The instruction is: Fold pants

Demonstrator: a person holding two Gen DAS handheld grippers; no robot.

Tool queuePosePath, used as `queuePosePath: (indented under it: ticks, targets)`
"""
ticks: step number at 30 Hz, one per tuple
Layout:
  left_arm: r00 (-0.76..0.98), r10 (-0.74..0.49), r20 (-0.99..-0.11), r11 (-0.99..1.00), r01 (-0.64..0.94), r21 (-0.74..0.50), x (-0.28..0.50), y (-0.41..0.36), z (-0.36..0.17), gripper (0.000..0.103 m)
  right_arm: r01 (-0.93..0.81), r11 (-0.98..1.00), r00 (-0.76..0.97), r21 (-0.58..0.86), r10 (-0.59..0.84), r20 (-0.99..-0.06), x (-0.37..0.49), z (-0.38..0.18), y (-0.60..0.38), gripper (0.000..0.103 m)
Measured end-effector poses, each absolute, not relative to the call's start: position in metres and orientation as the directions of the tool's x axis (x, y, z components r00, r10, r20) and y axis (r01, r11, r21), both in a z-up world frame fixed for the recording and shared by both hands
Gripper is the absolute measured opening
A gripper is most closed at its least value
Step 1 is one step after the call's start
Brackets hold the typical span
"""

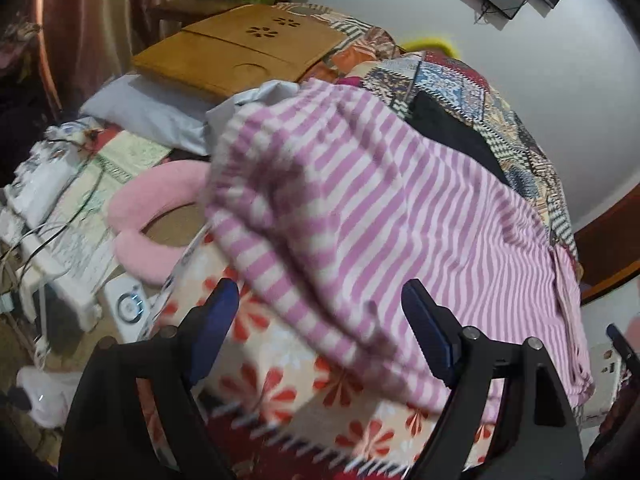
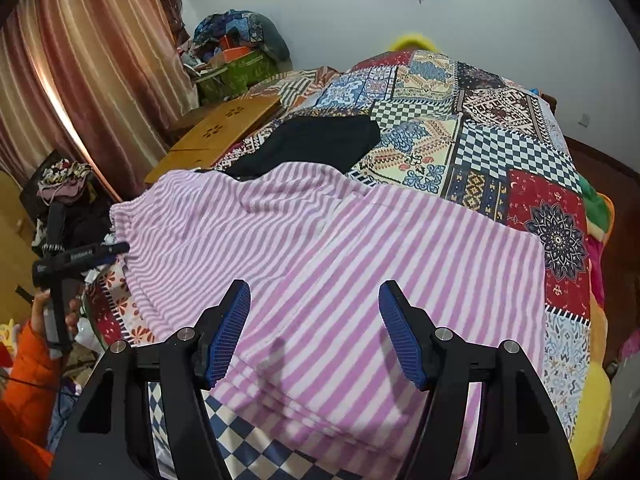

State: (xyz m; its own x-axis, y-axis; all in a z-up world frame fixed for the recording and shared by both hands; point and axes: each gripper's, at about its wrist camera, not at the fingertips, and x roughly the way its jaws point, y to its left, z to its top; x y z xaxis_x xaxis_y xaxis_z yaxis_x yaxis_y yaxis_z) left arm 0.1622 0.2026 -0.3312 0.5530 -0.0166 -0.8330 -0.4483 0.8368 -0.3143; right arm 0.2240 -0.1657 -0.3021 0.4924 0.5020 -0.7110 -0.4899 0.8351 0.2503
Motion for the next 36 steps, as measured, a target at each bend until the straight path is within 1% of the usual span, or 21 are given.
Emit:
queuePosePath:
  ticks: [5,9,10,11,12,14,17,20,24,29,36]
  targets:
    - [0.544,-0.059,-0.837,0.801,-0.475,-0.364,0.19,0.224,-0.35,0.083,-0.475,0.849,0.493,0.233,0.476,-0.728,0.227,-0.307,-0.169,0.063]
    - [0.549,-0.06,-0.834,0.786,-0.489,-0.378,0.204,0.231,-0.349,0.082,-0.458,0.856,0.49,0.239,0.468,-0.736,0.23,-0.312,-0.173,0.063]
    - [0.551,-0.055,-0.832,0.782,-0.494,-0.379,0.206,0.233,-0.349,0.077,-0.454,0.858,0.489,0.239,0.465,-0.738,0.23,-0.313,-0.173,0.063]
    - [0.552,-0.046,-0.833,0.778,-0.504,-0.376,0.208,0.235,-0.349,0.07,-0.449,0.861,0.489,0.24,0.461,-0.741,0.231,-0.314,-0.175,0.063]
    - [0.552,-0.036,-0.833,0.774,-0.511,-0.373,0.208,0.237,-0.348,0.065,-0.445,0.862,0.488,0.242,0.46,-0.742,0.232,-0.316,-0.176,0.063]
    - [0.559,-0.019,-0.829,0.767,-0.524,-0.37,0.206,0.24,-0.347,0.047,-0.437,0.866,0.49,0.244,0.456,-0.743,0.232,-0.316,-0.178,0.063]
    - [0.571,-0.02,-0.82,0.767,-0.518,-0.379,0.203,0.242,-0.345,0.032,-0.43,0.87,0.497,0.242,0.452,-0.741,0.228,-0.315,-0.182,0.063]
    - [0.573,-0.009,-0.819,0.786,-0.503,-0.36,0.203,0.237,-0.34,0.021,-0.424,0.874,0.501,0.237,0.445,-0.742,0.227,-0.315,-0.185,0.063]
    - [0.587,0.051,-0.808,0.836,-0.467,-0.287,0.203,0.219,-0.318,0.017,-0.416,0.879,0.506,0.232,0.436,-0.744,0.224,-0.315,-0.191,0.063]
    - [0.648,0.08,-0.757,0.886,-0.394,-0.244,0.199,0.197,-0.275,0.013,-0.418,0.883,0.514,0.211,0.422,-0.747,0.219,-0.313,-0.197,0.063]
    - [0.75,0.033,-0.66,0.945,-0.239,-0.224,0.203,0.139,-0.204,0.012,-0.435,0.873,0.467,0.221,0.429,-0.773,0.217,-0.33,-0.201,0.064]
